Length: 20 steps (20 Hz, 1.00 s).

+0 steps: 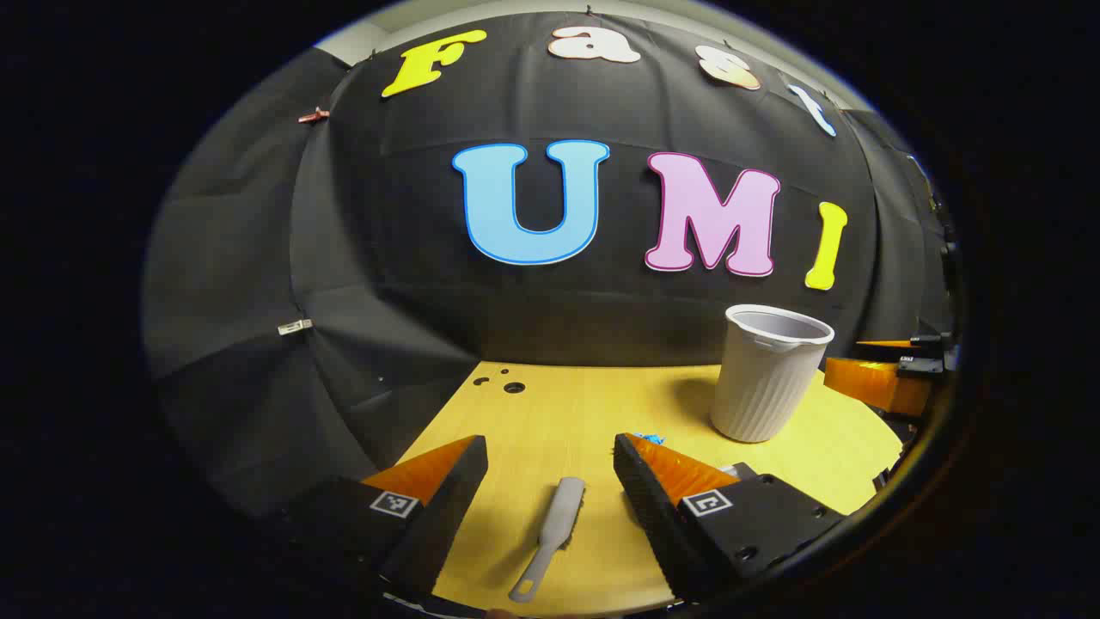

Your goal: Pick up the small broom and dustpan from the desktop, sweep the trash into the dustpan with the broom, and then empty the trash into the garbage bin.

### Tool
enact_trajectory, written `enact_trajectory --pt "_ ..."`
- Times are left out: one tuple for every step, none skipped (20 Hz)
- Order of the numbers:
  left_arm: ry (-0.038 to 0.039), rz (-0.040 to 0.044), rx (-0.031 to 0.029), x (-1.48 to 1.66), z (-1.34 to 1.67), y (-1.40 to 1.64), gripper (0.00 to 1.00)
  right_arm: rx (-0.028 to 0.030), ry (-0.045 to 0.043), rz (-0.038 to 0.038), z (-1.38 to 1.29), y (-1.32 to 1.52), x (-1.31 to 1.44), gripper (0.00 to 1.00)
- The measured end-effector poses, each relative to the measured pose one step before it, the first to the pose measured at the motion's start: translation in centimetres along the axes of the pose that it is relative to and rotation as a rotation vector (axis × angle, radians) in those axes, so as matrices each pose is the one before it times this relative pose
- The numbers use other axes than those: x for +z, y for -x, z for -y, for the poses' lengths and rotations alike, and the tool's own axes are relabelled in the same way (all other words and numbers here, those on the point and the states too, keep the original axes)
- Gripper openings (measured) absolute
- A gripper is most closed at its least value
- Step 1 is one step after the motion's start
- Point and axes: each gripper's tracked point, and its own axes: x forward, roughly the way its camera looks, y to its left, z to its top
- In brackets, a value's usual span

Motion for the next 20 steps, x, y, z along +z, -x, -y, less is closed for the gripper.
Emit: enact_trajectory --pt "-0.0041 -0.00568 -0.00194 -0.094 -0.081 -0.255 0.95 0.00008 0.00363 -0.00269 -0.138 0.0 -0.007 0.98" --pt "-0.00449 -0.00729 -0.00498 -0.104 -0.101 -0.178 0.95 0.0025 0.00136 -0.00264 -0.101 -0.114 -0.184 0.98" --pt "-0.0026 -0.00761 -0.01198 -0.007 0.111 -0.216 0.95 0.00451 -0.00061 -0.0042 -0.144 -0.118 -0.157 0.98" --pt "-0.00434 -0.01286 -0.022 -0.453 0.316 -0.228 0.95 0.00666 0.00062 -0.00535 -0.185 -0.147 -0.174 0.98" --pt "-0.00892 -0.01155 -0.01455 -0.283 0.282 -0.178 0.95 0.00318 0.0028 -0.00677 -0.139 -0.159 -0.139 0.98" --pt "-0.01118 -0.00331 -0.0055 -0.379 0.035 -0.218 0.96 0.00216 0.00084 -0.0046 -0.048 -0.143 -0.14 0.98" --pt "-0.00929 -0.00281 -0.00285 -0.023 0.014 -0.132 0.95 0.002 -0.00298 -0.00139 -0.044 -0.086 -0.028 0.98" --pt "-0.00472 -0.005 -0.00519 -0.194 0.168 -0.236 0.96 -0.00001 -0.00527 -0.00068 0.02 -0.129 -0.078 0.98" --pt "0.0002 -0.00571 -0.0069 -0.121 0.28 -0.114 0.96 -0.00137 -0.0055 -0.0028 -0.021 -0.098 -0.091 0.98" --pt "0.00107 -0.00741 -0.00558 -0.101 0.198 -0.116 0.96 -0.003 -0.00525 -0.00358 0.088 -0.129 -0.172 0.98" --pt "0.00172 -0.007 -0.00443 -0.329 0.216 -0.167 0.96 -0.00325 -0.00606 -0.00423 0.19 -0.048 -0.178 0.98" --pt "0.00212 -0.0116 -0.00617 -0.246 0.233 -0.165 0.95 -0.00376 -0.00629 -0.00488 -0.015 -0.117 -0.126 0.98" --pt "0.00627 -0.02145 -0.00956 -0.511 0.225 -0.214 0.96 -0.0032 -0.00584 -0.00509 0.172 -0.104 -0.183 0.98" --pt "0.0148 -0.02737 -0.00916 -0.423 0.241 -0.242 0.96 -0.00114 -0.00384 -0.0052 0.062 -0.067 -0.281 0.98" --pt "0.01561 -0.02441 -0.00611 -0.401 0.216 -0.242 0.96 -0.00249 -0.00208 -0.00583 0.166 -0.147 -0.171 0.98" --pt "0.00573 -0.01115 0.00063 -0.102 0.051 -0.198 0.96 -0.00218 -0.00248 -0.00566 0.065 -0.106 -0.142 0.98" --pt "-0.00534 -0.00283 0.00582 0.038 -0.065 -0.155 0.96 0.00084 -0.00334 -0.0047 -0.042 -0.133 -0.176 0.98" --pt "-0.01034 -0.00593 -0.00132 -0.238 0.013 -0.072 0.96 -0.00116 -0.00308 -0.00431 -0.029 -0.103 -0.188 0.98" --pt "-0.01083 -0.01064 -0.00969 -0.062 0.089 -0.059 0.95 -0.00082 -0.00294 -0.00256 0.045 -0.068 -0.145 0.98" --pt "-0.01078 -0.02248 -0.00783 -0.454 0.082 -0.025 0.95 -0.00017 -0.00186 -0.00266 0.024 -0.108 -0.208 0.98"
